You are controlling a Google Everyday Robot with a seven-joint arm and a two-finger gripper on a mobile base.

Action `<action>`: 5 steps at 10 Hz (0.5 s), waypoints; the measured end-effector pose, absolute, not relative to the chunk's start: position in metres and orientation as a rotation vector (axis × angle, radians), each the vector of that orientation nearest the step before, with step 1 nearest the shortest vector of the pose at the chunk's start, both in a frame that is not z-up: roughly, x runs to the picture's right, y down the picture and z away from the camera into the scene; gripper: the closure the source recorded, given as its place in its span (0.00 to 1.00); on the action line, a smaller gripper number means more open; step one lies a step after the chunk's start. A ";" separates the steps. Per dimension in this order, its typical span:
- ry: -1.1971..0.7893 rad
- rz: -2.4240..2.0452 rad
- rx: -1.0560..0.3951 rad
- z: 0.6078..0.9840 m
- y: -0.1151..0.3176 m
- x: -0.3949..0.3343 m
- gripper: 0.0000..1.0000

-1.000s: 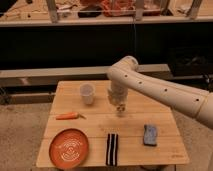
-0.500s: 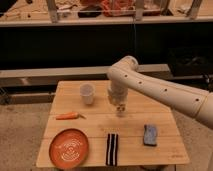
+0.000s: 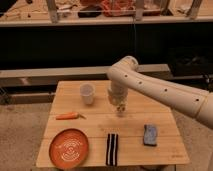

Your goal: Knock the bottle over

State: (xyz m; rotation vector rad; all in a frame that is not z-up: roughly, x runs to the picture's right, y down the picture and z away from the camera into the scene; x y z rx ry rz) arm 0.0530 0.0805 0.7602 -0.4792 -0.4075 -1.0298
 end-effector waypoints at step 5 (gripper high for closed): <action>-0.412 -1.049 -0.476 0.759 0.080 0.052 0.97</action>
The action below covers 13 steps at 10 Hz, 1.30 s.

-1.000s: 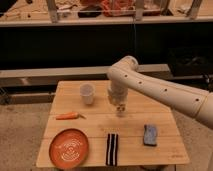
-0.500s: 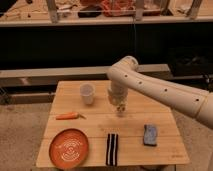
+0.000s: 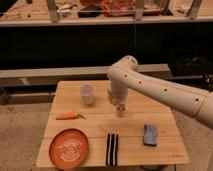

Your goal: Knock the bottle over

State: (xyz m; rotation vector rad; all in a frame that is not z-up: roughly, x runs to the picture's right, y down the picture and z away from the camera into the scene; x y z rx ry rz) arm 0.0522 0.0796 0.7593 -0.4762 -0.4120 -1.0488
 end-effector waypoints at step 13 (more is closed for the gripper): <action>-0.423 -1.100 -0.470 0.758 0.080 0.052 0.97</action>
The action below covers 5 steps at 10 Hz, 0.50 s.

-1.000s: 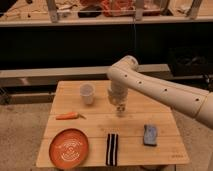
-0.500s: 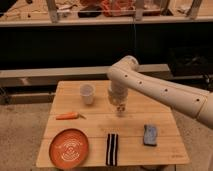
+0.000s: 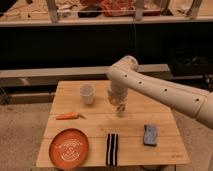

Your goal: Knock the bottle over

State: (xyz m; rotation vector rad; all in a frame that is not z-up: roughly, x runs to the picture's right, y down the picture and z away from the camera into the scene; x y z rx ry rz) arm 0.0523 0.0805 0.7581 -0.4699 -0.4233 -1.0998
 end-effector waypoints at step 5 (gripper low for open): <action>-0.419 -1.077 -0.464 0.762 0.071 0.054 0.97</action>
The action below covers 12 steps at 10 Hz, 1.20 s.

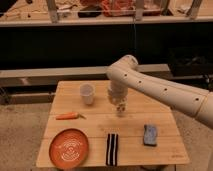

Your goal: Knock the bottle over

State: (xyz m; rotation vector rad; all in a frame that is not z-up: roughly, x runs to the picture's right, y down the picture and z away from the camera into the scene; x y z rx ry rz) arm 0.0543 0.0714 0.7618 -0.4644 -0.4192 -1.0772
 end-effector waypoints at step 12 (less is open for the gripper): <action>-0.538 -1.061 -0.483 0.778 0.064 0.024 0.97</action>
